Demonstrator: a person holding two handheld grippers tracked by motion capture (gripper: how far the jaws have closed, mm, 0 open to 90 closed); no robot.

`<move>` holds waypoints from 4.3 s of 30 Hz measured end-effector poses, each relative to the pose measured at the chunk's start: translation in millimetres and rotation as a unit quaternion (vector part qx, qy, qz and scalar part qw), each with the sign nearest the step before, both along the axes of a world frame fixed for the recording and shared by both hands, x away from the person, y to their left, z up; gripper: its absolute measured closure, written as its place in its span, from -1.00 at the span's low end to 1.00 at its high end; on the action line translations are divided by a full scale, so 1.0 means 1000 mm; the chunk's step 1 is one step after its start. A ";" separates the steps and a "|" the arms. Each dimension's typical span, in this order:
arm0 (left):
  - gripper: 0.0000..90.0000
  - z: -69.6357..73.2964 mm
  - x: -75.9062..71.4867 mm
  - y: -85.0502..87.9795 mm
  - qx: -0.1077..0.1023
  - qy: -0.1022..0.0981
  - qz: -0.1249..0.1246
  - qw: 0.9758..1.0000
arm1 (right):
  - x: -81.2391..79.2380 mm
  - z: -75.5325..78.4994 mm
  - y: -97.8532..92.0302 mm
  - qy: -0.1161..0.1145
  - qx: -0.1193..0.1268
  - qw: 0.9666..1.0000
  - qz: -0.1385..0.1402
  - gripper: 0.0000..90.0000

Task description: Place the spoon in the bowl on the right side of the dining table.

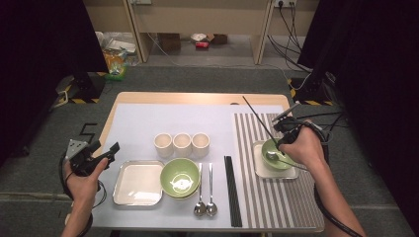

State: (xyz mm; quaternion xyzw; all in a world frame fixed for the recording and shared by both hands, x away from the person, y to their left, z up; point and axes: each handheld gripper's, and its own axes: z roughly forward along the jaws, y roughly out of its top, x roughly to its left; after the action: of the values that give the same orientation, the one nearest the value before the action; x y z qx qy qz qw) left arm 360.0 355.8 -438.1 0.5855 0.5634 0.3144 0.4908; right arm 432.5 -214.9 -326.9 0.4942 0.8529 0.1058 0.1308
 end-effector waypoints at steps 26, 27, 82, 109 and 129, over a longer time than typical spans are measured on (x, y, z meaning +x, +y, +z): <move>-0.49 -0.003 -0.006 0.006 0.006 0.003 0.016 1.000 | 0.028 -0.005 -0.043 -0.032 -0.057 0.994 0.085 0.91; -0.49 -0.003 -0.006 0.006 0.005 0.003 0.016 1.000 | 0.030 -0.005 -0.045 -0.031 -0.062 0.993 0.091 0.91; -0.49 -0.006 -0.006 0.007 0.007 0.007 0.020 1.000 | 0.064 -0.065 -0.098 0.014 -0.100 0.959 0.266 0.91; -0.48 -0.007 -0.006 0.006 0.010 0.010 0.020 1.000 | 0.065 -0.090 -0.103 0.036 -0.107 0.936 0.333 0.91; -0.48 -0.008 -0.006 0.005 0.012 0.012 0.019 1.000 | 0.070 -0.096 -0.101 0.041 -0.123 0.916 0.380 0.90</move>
State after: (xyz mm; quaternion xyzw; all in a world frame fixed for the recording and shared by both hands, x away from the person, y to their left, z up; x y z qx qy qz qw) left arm 354.3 360.4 -446.2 0.5843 0.5769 0.3234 0.4704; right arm 502.1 -316.1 -422.4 0.1172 0.9872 0.0219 0.1056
